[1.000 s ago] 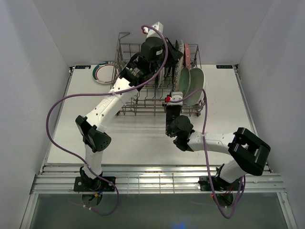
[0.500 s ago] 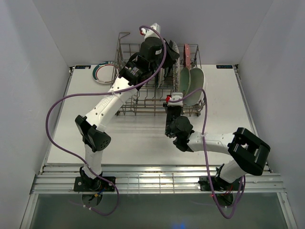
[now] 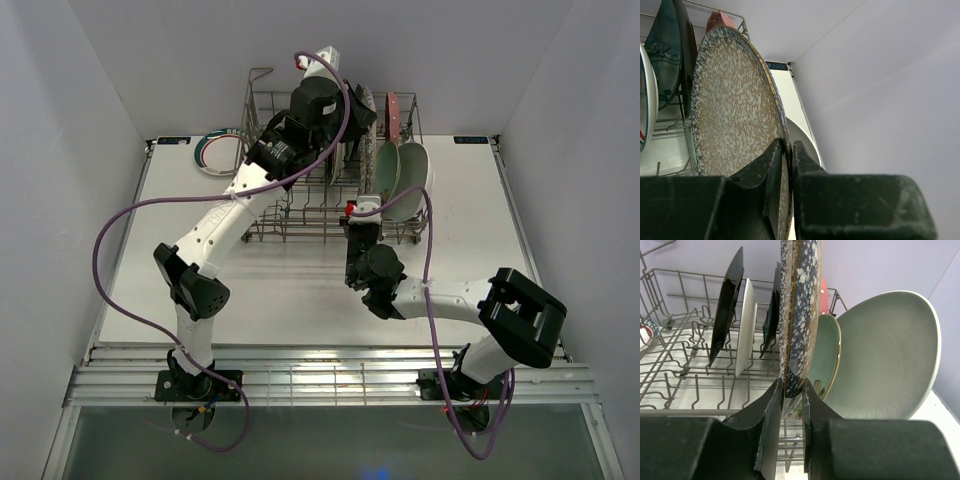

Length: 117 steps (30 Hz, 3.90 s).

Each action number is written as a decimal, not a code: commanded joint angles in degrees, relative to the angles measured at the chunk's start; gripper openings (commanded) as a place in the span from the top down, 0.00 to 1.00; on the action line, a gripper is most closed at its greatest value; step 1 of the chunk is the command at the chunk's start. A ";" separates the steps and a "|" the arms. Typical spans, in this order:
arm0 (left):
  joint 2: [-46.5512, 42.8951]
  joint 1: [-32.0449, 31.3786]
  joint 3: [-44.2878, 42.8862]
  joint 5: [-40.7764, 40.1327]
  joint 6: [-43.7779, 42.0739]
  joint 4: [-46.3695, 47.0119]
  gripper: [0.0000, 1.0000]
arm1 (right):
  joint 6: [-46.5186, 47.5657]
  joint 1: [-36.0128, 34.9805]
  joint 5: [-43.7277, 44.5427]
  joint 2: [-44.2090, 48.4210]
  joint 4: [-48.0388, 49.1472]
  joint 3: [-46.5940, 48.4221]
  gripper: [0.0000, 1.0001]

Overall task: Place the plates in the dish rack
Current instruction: Insert the plate into the dish rack.

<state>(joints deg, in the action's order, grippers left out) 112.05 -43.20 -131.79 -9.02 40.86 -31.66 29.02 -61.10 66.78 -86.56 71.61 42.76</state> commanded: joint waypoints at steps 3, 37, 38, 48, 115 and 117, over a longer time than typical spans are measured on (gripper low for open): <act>-9.83 -2.50 -1.11 8.93 -0.96 7.93 1.00 | 4.20 -1.83 -9.65 0.78 13.81 5.75 0.92; -11.51 -0.75 5.22 12.53 -1.40 10.04 1.00 | -1.84 -2.89 -7.28 -2.38 10.75 5.84 0.92; -11.33 -0.31 5.31 13.31 -1.05 10.04 1.00 | -2.81 -2.62 -7.72 -2.21 9.87 5.75 0.92; -8.61 5.05 6.01 19.37 2.55 11.00 1.00 | -12.05 -0.16 -9.83 -1.33 -1.39 6.02 0.92; 9.85 10.07 -0.58 25.98 4.75 13.12 1.00 | -42.90 14.96 -27.32 -3.17 -37.60 9.88 0.54; 9.68 10.07 -0.23 26.07 4.93 13.20 1.00 | -42.90 14.96 -27.58 -2.65 -37.60 9.53 0.46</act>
<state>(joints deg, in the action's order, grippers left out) 122.65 -31.92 -129.95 7.27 44.07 -23.53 -11.88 -46.59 40.16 -88.66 35.79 52.38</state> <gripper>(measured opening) 0.211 0.506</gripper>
